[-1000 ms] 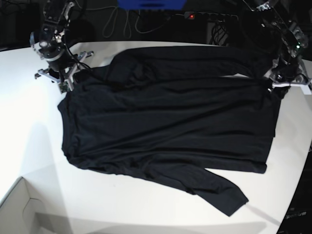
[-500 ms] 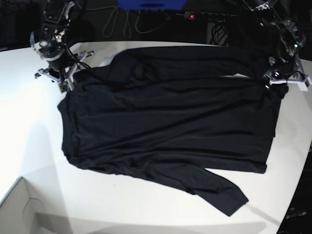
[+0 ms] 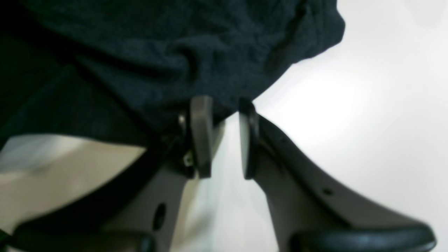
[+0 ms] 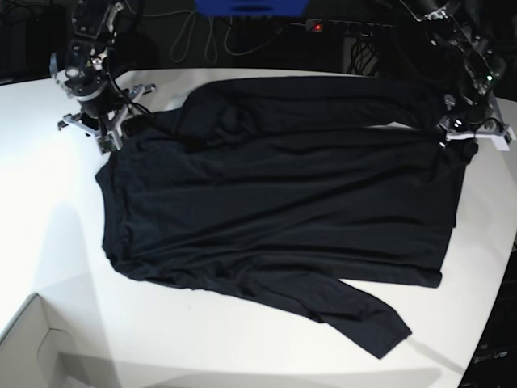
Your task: Layout the t-shirt on the table in an organized manner, then fold the t-shirt properly
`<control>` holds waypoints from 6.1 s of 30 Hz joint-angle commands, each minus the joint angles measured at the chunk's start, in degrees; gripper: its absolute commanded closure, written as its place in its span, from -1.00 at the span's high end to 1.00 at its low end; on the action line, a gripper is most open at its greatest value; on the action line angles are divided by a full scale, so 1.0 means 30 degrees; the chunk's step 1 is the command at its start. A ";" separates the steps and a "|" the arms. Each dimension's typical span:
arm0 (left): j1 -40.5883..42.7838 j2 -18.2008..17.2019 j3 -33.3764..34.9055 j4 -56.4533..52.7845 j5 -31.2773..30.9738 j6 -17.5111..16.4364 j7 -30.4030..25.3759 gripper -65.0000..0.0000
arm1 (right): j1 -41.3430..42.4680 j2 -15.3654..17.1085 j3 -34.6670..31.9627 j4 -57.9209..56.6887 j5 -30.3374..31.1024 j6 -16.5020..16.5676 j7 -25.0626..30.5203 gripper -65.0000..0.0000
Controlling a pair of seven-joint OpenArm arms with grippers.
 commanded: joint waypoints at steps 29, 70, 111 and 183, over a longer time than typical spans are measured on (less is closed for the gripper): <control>0.2503 0.0469 -0.3304 0.5906 -0.4941 -0.0138 0.3220 -1.00 | 0.0030 0.0078 0.0036 0.0296 0.0213 0.0055 0.0429 -0.56; 0.2503 0.0850 -0.3275 0.2712 -0.5410 -0.0167 0.3074 -1.00 | 0.3928 0.1749 0.1824 -0.5125 0.0125 0.0055 0.0459 -0.71; -0.2449 0.0997 -0.2484 0.6375 -0.2656 -0.2805 0.3220 -0.43 | 0.3898 0.1368 0.2146 -0.5037 0.0155 0.0055 0.0459 -0.71; -0.3622 -0.4337 0.7362 -0.8483 0.0509 -0.2980 -0.5541 -0.58 | 0.3752 0.0664 -0.0403 -0.2165 0.0184 0.0055 0.0342 -0.71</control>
